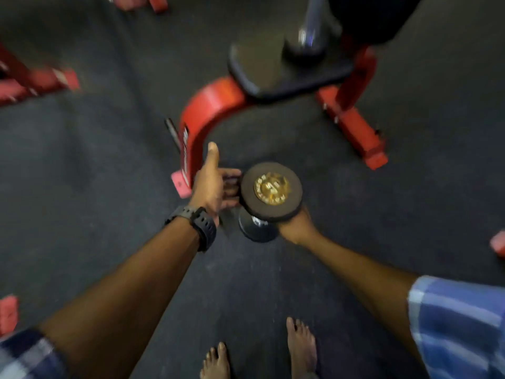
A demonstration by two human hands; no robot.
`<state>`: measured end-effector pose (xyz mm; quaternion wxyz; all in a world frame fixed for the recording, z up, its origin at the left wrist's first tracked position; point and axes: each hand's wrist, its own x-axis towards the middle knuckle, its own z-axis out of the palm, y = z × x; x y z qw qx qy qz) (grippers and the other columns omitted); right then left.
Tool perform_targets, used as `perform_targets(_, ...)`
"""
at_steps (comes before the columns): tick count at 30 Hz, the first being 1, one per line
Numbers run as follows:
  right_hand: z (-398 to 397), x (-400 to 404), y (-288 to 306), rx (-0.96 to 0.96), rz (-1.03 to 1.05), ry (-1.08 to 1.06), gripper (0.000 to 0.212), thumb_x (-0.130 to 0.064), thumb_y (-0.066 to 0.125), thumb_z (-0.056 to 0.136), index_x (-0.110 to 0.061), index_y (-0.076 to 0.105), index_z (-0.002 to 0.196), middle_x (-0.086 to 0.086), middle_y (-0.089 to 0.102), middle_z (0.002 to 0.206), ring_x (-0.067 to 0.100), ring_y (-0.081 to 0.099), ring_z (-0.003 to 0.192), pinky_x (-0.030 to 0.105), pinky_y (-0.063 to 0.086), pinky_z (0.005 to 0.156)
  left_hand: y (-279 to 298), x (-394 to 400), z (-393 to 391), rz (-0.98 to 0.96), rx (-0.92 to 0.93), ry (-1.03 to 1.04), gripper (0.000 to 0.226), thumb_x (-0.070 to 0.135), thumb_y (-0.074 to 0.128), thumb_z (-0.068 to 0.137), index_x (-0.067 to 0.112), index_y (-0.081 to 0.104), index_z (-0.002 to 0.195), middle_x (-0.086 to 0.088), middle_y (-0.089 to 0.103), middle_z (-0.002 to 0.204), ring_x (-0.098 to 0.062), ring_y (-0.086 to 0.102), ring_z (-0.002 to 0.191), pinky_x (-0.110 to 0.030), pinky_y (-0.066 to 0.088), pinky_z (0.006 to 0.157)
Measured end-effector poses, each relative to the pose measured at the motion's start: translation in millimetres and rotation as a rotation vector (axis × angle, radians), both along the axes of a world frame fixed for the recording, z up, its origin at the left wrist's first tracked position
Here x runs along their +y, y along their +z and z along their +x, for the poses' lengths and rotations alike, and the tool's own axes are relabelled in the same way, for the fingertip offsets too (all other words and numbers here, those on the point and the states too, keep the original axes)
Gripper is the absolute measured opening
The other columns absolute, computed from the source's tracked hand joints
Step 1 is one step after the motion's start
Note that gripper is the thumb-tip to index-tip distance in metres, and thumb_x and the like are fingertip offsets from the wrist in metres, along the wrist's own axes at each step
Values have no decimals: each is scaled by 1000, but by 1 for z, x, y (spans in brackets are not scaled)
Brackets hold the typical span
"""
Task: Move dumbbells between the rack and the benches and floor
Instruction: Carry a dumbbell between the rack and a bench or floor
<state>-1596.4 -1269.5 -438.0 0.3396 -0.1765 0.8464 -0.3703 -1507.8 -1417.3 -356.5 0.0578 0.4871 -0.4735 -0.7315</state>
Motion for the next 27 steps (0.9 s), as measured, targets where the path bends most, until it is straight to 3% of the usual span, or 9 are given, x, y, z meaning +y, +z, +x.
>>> perform_targets(5,-26,-52,261,259,-224,107,59,-10,78,73,-4,58,127,7,59,127,12,50,119,10,31,91,236,-49,12,-38,278,142,83,70,26,95,0,70,102,-17,72,93,-24,65,76,-31,53,65)
perform_targets(9,-18,-81,470,355,-375,113,65,-25,80,74,-6,54,130,5,60,127,19,57,112,25,43,95,360,-64,37,-53,245,363,62,63,35,97,8,60,83,-11,59,71,-19,49,55,-24,35,54)
perform_targets(11,-7,-95,564,360,-510,167,58,-31,82,71,-13,62,123,8,67,121,24,63,112,38,50,98,410,-53,49,117,340,351,63,66,36,95,7,55,82,-10,51,64,-19,43,50,-24,35,51)
perform_targets(13,6,-108,643,462,-691,236,48,-45,85,64,-30,71,107,-2,73,111,18,67,109,42,53,95,467,-42,52,304,646,385,66,61,38,97,0,63,96,-17,65,76,-27,59,67,-37,53,68)
perform_targets(15,29,-114,708,514,-771,354,27,-46,81,70,-43,71,94,-11,74,101,15,69,101,39,57,87,521,-33,60,350,932,494,61,49,37,102,-3,63,120,-25,70,114,-38,63,109,-51,47,99)
perform_targets(18,58,-125,768,478,-890,499,7,-24,77,80,-28,71,81,-6,75,86,12,70,84,33,57,74,587,-28,84,245,1059,576,59,43,33,104,-2,55,136,-28,59,135,-42,52,130,-55,37,111)
perform_targets(21,92,-146,798,455,-1049,615,25,-25,75,79,-27,69,103,-1,73,103,15,68,98,42,55,88,622,-21,117,162,1087,648,62,39,33,103,-7,49,141,-30,54,140,-42,50,133,-54,33,115)
perform_targets(24,146,-163,815,261,-1179,689,30,-7,71,84,-1,61,111,11,67,93,8,60,76,29,50,70,645,-3,157,70,1120,764,60,36,34,103,-12,54,133,-34,62,127,-44,58,120,-55,47,104)
perform_targets(27,216,-163,830,84,-1259,793,39,-23,77,74,-4,62,105,9,63,83,13,51,72,32,41,63,658,18,209,-12,1166,929,61,35,28,104,-15,58,120,-34,69,108,-44,66,98,-51,56,87)
